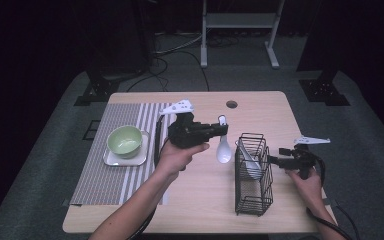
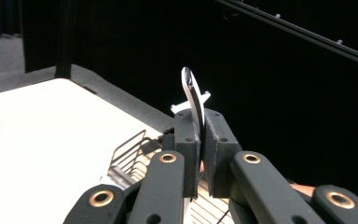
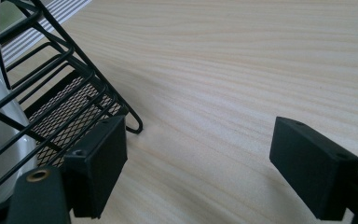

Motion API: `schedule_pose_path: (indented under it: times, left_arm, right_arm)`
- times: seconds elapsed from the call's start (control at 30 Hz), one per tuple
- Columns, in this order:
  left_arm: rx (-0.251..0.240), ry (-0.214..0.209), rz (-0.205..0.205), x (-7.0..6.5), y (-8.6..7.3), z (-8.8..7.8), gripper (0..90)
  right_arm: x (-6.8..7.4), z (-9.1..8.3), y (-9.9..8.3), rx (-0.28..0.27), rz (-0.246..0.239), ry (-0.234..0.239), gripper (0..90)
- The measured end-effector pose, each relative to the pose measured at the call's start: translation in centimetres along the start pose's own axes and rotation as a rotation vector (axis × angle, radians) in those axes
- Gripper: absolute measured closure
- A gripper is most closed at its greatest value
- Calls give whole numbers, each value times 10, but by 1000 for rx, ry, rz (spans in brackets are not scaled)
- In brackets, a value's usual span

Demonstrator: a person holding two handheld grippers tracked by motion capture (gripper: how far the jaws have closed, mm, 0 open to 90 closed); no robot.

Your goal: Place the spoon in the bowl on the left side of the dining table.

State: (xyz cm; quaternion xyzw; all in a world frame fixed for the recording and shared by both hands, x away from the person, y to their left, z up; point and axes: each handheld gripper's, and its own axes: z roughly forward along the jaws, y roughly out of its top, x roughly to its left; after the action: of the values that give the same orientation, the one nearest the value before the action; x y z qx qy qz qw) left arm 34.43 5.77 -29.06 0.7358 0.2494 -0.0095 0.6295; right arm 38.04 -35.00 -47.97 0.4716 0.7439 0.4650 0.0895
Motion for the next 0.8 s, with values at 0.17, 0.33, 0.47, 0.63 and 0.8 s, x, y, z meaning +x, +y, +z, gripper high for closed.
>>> schedule_pose_path:
  times: [0.17,0.33,0.47,0.63,0.8]
  left_arm:
    - [-16,22,-28,11,-6,-10,853]
    - [-28,57,-47,22,-13,-20,853]
    - [-28,79,-71,33,-21,-26,853]
    - [-32,112,-106,46,-30,-32,853]
    - [-34,132,-124,55,-36,-38,853]
  right_arm:
    - [0,0,0,1,-2,-3,177]
    - [0,0,0,1,-3,-5,178]
    - [0,0,0,1,-3,-5,177]
    - [0,0,0,2,-2,-6,177]
    - [0,0,0,3,1,-6,177]
